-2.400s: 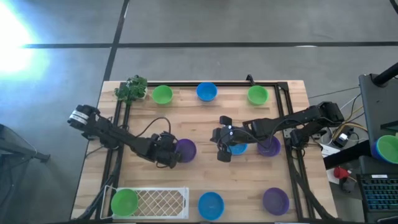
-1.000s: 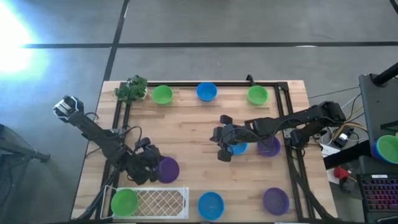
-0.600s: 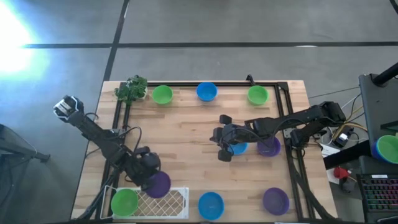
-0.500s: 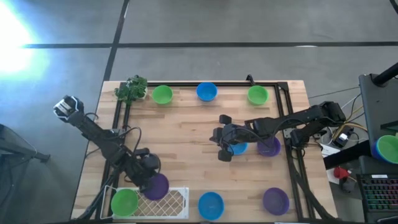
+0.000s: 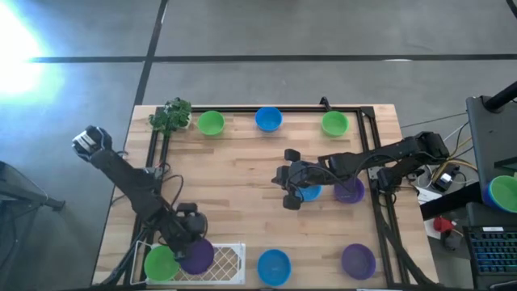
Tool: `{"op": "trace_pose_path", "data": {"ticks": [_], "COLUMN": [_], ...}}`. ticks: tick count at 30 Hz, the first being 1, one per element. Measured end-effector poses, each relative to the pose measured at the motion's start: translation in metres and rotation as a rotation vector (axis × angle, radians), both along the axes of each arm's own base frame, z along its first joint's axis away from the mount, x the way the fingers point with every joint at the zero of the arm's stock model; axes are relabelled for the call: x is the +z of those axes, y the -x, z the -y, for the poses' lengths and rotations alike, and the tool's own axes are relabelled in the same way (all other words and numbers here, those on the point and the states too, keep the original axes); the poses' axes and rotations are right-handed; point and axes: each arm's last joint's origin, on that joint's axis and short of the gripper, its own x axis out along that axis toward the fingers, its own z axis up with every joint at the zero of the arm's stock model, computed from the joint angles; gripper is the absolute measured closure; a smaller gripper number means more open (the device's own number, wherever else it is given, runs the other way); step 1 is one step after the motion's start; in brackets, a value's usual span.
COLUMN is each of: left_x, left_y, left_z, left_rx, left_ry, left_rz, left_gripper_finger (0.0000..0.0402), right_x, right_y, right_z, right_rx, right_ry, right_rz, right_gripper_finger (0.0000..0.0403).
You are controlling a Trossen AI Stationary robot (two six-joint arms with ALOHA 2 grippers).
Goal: Pick & Place Mini bowls
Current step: Put the top left purple bowl on the shelf
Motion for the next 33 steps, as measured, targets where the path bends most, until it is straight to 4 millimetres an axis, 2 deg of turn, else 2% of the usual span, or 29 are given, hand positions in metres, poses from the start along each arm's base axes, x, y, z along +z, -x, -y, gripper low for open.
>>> {"op": "trace_pose_path", "data": {"ticks": [8,33], "left_x": [-0.019,-0.018], "left_y": [-0.005,-0.007], "left_z": [0.008,0.012], "left_rx": [-0.019,0.023], "left_ry": [-0.068,0.001], "left_rz": [-0.059,-0.110], "left_gripper_finger": [0.0401,0.0401], "right_x": [0.000,0.000], "right_y": [0.000,0.000], "right_z": [0.000,0.000], "right_rx": [-0.001,0.012], "right_ry": [-0.001,0.013], "right_rz": [0.002,0.000], "right_gripper_finger": [0.0394,0.0394]}}
